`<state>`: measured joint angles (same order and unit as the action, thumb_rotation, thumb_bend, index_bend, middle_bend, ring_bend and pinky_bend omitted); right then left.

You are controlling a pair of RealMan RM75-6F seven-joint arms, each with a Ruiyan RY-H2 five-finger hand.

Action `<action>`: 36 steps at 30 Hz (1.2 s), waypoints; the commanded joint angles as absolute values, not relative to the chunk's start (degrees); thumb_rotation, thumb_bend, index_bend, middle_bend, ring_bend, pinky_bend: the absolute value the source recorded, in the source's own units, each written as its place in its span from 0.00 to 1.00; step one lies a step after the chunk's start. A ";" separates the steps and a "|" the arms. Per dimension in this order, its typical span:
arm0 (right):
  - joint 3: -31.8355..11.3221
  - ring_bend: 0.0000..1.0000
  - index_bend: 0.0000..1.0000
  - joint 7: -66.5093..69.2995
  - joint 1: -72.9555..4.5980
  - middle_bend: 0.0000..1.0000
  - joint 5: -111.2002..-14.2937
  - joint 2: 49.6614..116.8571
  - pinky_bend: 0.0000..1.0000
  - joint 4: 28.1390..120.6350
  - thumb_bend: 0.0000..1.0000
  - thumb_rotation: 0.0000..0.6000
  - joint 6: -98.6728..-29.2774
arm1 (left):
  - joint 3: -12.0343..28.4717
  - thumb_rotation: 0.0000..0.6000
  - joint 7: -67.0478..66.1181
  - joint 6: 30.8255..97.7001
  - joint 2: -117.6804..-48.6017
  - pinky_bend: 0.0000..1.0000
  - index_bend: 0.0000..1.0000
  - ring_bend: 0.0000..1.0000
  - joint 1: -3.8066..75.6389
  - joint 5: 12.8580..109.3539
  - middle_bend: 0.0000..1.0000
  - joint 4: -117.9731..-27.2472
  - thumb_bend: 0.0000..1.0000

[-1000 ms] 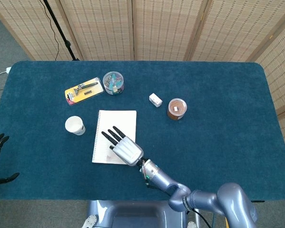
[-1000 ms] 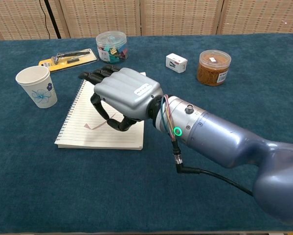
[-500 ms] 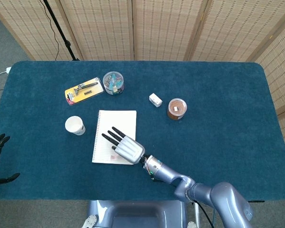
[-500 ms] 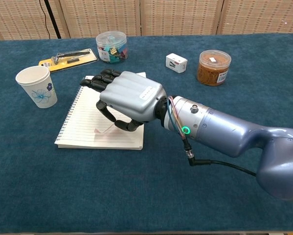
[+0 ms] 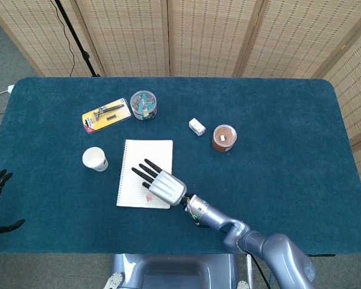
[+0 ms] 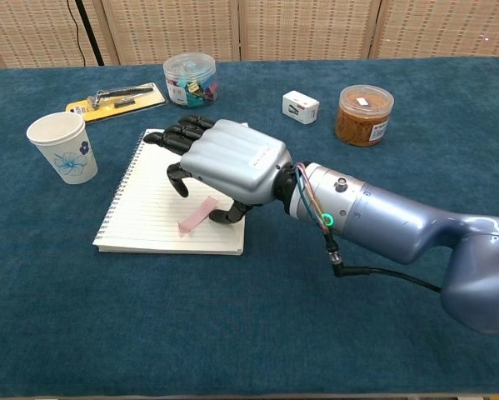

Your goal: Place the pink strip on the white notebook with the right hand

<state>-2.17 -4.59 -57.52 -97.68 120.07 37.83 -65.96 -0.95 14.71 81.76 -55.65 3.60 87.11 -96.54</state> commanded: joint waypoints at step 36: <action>-2.25 0.00 0.03 -8.37 -36.15 0.00 -87.23 78.10 0.00 67.25 0.00 1.00 -78.15 | 2.59 1.00 8.17 74.34 -55.59 0.02 0.00 0.09 13.60 91.48 0.22 -98.49 0.00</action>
<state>-2.62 -9.59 -38.62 -89.61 80.11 65.28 -77.59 1.95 9.21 75.33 -56.08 12.58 91.42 -97.63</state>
